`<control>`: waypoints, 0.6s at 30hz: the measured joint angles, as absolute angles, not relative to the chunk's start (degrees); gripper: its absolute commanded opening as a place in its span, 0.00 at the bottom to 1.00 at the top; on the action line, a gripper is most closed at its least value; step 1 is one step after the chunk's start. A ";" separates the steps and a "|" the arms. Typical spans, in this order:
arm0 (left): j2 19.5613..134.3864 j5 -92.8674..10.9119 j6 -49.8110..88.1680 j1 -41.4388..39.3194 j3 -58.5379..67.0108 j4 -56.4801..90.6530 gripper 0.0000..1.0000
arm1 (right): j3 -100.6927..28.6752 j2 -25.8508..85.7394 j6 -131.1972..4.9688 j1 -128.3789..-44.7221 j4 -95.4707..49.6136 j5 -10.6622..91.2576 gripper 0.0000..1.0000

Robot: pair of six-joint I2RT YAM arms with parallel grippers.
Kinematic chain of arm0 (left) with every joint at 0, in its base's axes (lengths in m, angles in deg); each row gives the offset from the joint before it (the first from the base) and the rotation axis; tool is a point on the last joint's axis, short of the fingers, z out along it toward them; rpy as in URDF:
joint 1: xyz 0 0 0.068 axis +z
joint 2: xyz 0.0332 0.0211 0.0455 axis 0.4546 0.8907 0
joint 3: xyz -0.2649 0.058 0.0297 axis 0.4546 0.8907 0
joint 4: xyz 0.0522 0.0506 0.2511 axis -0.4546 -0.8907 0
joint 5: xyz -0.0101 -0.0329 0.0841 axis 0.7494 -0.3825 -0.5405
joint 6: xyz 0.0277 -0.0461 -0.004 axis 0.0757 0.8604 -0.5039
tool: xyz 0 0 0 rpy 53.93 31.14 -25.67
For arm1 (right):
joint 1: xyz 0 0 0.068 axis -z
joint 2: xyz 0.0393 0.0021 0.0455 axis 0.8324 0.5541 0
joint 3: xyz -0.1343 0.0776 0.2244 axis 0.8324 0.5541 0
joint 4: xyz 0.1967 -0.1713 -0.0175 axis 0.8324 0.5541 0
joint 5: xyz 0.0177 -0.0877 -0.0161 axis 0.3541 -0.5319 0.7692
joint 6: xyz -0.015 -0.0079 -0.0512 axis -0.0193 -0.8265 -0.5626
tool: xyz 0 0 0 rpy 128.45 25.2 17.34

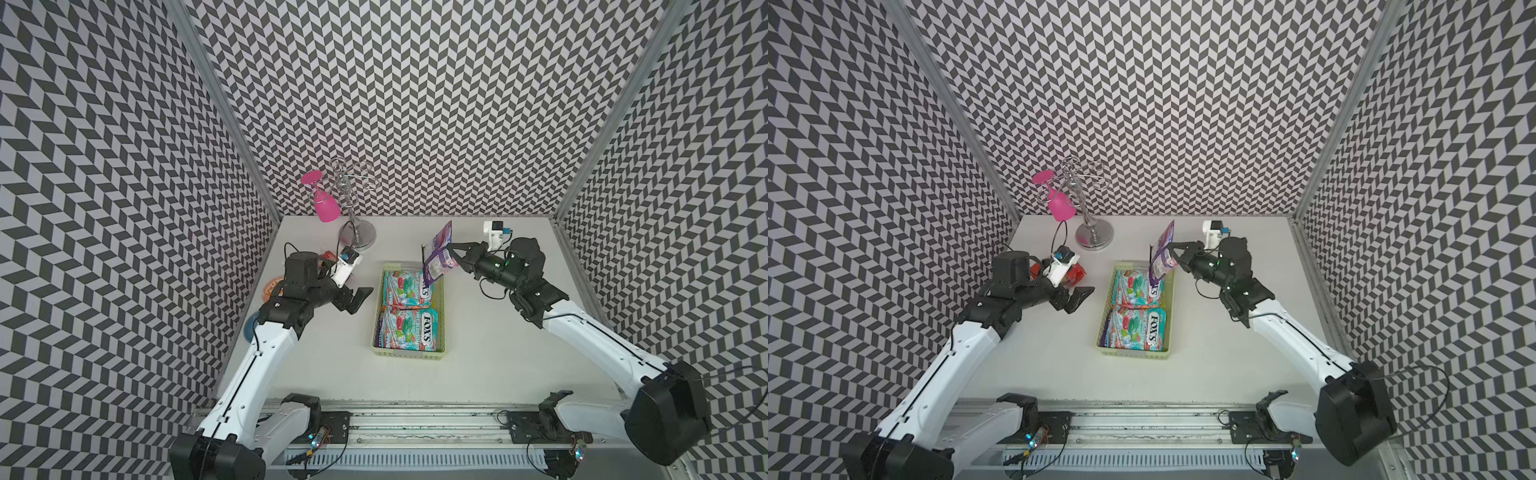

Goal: Put the candies in the basket
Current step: Place the candy in the basket.

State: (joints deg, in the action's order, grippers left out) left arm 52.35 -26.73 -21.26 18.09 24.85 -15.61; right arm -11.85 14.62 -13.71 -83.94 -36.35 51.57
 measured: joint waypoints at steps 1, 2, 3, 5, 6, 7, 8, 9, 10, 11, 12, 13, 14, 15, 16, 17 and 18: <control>52.35 -26.75 -21.29 18.09 24.85 -15.61 0.98 | -11.61 14.92 -12.64 -85.06 -37.55 50.71 0.00; 52.35 -26.75 -21.29 18.09 24.85 -15.61 0.99 | -11.29 15.34 -11.44 -86.17 -39.01 49.84 0.00; 52.35 -26.75 -21.29 18.09 24.85 -15.61 0.99 | -11.00 15.69 -10.46 -86.96 -40.11 49.05 0.00; 52.31 -26.73 -21.29 18.09 24.85 -15.61 0.99 | -10.28 16.63 -8.47 -89.14 -42.77 47.00 0.00; 52.31 -26.68 -21.29 18.07 24.85 -15.61 0.99 | -10.08 17.22 -7.68 -90.15 -43.80 46.06 0.00; 52.29 -26.57 -21.29 18.07 24.85 -15.61 0.99 | -9.97 17.92 -6.72 -91.22 -44.96 45.25 0.00; 52.24 -26.53 -21.29 18.07 24.85 -15.61 0.99 | -9.95 18.84 -5.58 -92.36 -46.21 44.42 0.00; 52.24 -26.53 -21.29 18.07 24.85 -15.61 0.99 | -9.89 19.73 -4.62 -93.28 -47.63 43.70 0.00; 52.24 -26.53 -21.29 18.07 24.85 -15.61 0.99 | -9.80 20.65 -3.70 -94.13 -49.00 43.22 0.00; 52.24 -26.53 -21.29 18.07 24.85 -15.61 0.99 | -9.60 21.70 -2.72 -94.96 -50.56 42.60 0.00; 52.24 -26.51 -21.29 18.05 24.85 -15.61 0.99 | -9.41 22.60 -1.89 -95.66 -51.82 42.15 0.00; 52.24 -26.46 -21.29 17.98 24.85 -15.61 0.99 | -9.21 23.67 -1.06 -96.38 -53.00 41.66 0.00; 52.24 -26.38 -21.29 17.83 24.85 -15.61 0.99 | -9.06 24.72 -0.23 -97.01 -54.12 41.18 0.00; 52.24 -26.31 -21.29 17.78 24.85 -15.61 0.98 | -9.04 25.63 0.54 -97.49 -54.75 40.79 0.00; 52.24 -26.29 -21.29 17.70 24.85 -15.61 0.99 | -8.99 26.57 1.24 -97.89 -55.47 40.44 0.00; 52.24 -26.29 -21.29 17.70 24.85 -15.61 0.99 | -8.95 27.36 1.89 -98.19 -56.09 40.16 0.00; 52.24 -26.31 -21.29 17.70 24.85 -15.61 0.99 | -8.93 28.13 2.35 -98.37 -56.72 39.92 0.00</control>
State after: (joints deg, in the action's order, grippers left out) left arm 52.24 -26.31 -21.29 17.70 24.85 -15.61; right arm -8.93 28.13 2.35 -98.37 -56.72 39.92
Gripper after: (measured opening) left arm 0.986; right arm 0.041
